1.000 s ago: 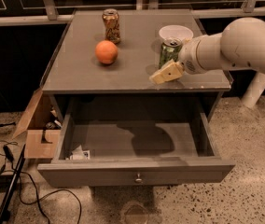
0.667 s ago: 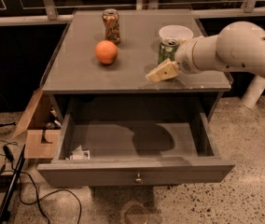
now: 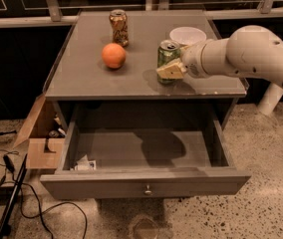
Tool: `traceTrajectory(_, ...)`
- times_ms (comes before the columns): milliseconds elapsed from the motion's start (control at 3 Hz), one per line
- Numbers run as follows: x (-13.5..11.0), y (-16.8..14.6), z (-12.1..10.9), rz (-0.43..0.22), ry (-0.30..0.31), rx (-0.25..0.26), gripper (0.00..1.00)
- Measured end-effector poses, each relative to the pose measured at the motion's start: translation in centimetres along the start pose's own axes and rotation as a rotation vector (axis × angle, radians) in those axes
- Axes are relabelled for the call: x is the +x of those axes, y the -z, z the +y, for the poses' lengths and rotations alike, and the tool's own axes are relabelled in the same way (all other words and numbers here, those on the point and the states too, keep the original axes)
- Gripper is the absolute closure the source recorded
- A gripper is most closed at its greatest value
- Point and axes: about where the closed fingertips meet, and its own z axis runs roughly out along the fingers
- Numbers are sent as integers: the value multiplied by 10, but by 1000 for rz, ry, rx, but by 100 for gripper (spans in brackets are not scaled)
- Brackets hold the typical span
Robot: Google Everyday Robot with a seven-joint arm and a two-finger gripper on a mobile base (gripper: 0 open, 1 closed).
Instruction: Place green can into top drawer
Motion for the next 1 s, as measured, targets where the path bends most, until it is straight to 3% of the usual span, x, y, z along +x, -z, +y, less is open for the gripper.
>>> traceTrajectory(667, 0, 0, 0, 0, 0, 0, 98)
traceTrajectory(1000, -6, 11, 4, -9, 2, -40, 100)
